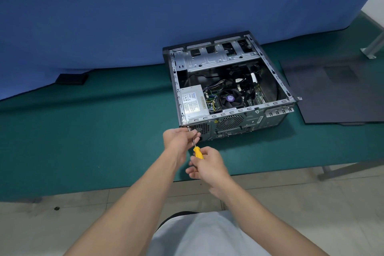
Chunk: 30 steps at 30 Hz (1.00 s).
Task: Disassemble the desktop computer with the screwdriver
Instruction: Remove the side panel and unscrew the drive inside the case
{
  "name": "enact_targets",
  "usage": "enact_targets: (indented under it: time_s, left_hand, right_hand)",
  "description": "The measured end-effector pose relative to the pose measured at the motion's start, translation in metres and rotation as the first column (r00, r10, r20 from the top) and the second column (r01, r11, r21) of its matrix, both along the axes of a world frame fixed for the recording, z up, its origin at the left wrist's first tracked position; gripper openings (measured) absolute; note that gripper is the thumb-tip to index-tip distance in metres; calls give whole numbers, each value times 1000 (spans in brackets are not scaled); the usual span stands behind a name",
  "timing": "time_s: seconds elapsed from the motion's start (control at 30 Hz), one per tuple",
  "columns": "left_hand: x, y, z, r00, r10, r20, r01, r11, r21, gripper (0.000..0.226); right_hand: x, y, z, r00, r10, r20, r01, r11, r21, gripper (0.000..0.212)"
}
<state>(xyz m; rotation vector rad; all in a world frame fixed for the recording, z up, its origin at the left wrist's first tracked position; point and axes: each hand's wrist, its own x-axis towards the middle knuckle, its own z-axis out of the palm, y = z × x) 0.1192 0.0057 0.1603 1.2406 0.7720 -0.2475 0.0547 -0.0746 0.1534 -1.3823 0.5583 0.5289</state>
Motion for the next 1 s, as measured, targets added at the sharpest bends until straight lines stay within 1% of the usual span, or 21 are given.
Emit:
enact_targets:
  time_s: [0.03, 0.07, 0.1, 0.13, 0.2, 0.27, 0.3, 0.33, 0.37, 0.43, 0.53, 0.6, 0.63, 0.67, 0.73, 0.77, 0.8, 0.83, 0.9, 0.93, 1.0]
  left_hand:
    - [0, -1, -1, 1000, -11, 2, 11, 998, 60, 21]
    - [1, -1, -1, 1000, -17, 2, 16, 994, 107, 22]
    - [2, -2, -1, 1000, -20, 0, 19, 991, 132, 20]
    - [3, -2, 0, 1000, -22, -4, 22, 991, 134, 19]
    - [4, -2, 2, 1000, -27, -5, 27, 996, 89, 20]
    - [4, 0, 3, 999, -45, 6, 44, 999, 26, 25]
    - [3, 1, 3, 999, -50, 10, 50, 999, -7, 27]
    - [3, 2, 3, 999, -48, 12, 48, 998, -33, 28]
    - [2, 3, 2, 999, -41, 13, 42, 998, -51, 27]
    - [0, 3, 2, 999, -34, 16, 34, 999, -27, 23]
    - [1, 3, -1, 999, -34, -3, 34, 990, 139, 23]
    - [3, 1, -2, 999, -30, -11, 31, 982, 184, 20]
    - [4, 1, -1, 1000, -28, -12, 29, 984, 174, 17]
    - [4, 1, 0, 1000, -27, -7, 27, 989, 142, 17]
    - [4, 1, 0, 999, -32, 17, 31, 998, 53, 18]
    - [3, 1, 1, 999, -32, 26, 32, 999, 14, 18]
    - [3, 1, 0, 999, -25, 27, 26, 1000, -18, 19]
    - [3, 2, -1, 1000, -15, 26, 16, 999, -47, 19]
    - [1, 2, -1, 1000, 0, 22, 2, 998, -62, 16]
    - [1, 2, -1, 1000, 1, 19, 0, 1000, -28, 15]
    - [0, 2, -3, 1000, -8, 10, 7, 996, 85, 18]
  right_hand:
    - [0, 2, -3, 999, 33, 39, -27, 987, -157, 8]
    - [0, 3, -5, 996, 62, 65, -44, 967, -249, 10]
    - [-1, 3, -5, 994, 74, 76, -51, 961, -272, 10]
    - [-1, 1, -4, 996, 61, 69, -45, 976, -215, 10]
    - [2, -4, -1, 999, -20, -40, 24, 995, 102, 15]
    - [3, -13, 2, 983, -8, -184, 83, 912, 403, 19]
    - [2, -16, 3, 977, 28, -211, 77, 878, 473, 19]
    - [1, -17, 3, 978, 51, -204, 57, 870, 489, 18]
    - [0, -16, 2, 982, 47, -181, 41, 889, 457, 16]
    - [0, -9, 2, 995, 6, -101, 21, 966, 259, 10]
    - [-3, 3, 0, 1000, 21, 14, -20, 998, -61, 7]
    - [-4, 6, -1, 999, 39, 29, -36, 995, -96, 9]
    - [-4, 5, 1, 1000, 27, 12, -27, 999, -28, 10]
    - [-3, 4, 2, 999, 6, -32, -3, 995, 98, 13]
    - [0, -3, 6, 986, -11, -169, 80, 908, 411, 18]
    - [0, -7, 7, 977, 0, -214, 114, 849, 517, 20]
    - [0, -10, 7, 976, 12, -218, 115, 820, 560, 19]
    - [0, -10, 5, 980, 11, -196, 101, 829, 550, 17]
    - [1, -6, 2, 991, -23, -131, 73, 917, 393, 10]
    - [0, -2, 1, 995, -34, -99, 60, 960, 273, 6]
    - [-2, 5, -2, 999, -26, -33, 28, 997, 67, 2]
